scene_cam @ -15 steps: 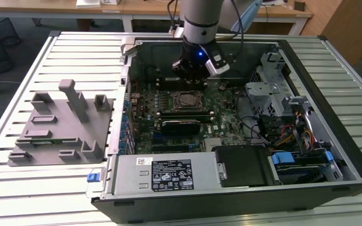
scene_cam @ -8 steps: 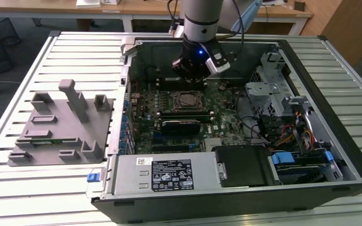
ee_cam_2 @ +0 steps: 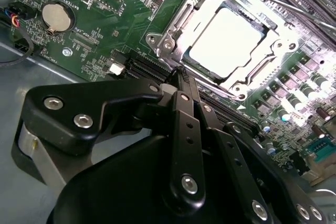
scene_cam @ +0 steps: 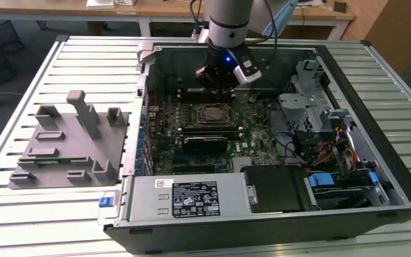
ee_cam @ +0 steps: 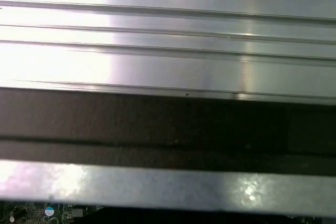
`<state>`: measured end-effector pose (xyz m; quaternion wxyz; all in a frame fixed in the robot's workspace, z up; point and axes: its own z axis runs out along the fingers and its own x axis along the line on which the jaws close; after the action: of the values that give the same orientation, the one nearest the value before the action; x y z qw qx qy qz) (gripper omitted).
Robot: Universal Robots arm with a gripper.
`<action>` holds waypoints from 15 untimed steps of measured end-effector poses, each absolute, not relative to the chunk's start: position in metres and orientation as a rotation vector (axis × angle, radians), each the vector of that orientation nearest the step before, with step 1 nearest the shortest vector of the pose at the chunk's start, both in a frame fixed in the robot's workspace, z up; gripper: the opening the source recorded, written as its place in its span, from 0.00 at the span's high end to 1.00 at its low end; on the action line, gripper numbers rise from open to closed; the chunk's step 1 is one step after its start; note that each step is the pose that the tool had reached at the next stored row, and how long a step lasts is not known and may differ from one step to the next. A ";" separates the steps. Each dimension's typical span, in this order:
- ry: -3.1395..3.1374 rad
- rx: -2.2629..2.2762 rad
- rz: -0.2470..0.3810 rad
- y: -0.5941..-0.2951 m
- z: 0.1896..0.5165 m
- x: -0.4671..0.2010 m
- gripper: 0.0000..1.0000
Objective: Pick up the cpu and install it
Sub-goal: 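Install the second cpu locking lever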
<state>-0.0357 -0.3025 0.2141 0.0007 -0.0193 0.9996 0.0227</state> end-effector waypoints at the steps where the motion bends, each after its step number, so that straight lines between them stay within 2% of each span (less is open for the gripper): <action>1: 3.139 -0.060 0.071 -0.303 0.214 -0.036 0.89; 15: 3.139 -0.060 0.072 -0.320 0.214 -0.036 0.89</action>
<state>-0.0357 -0.3204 0.2140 0.0008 -0.0192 0.9996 0.0228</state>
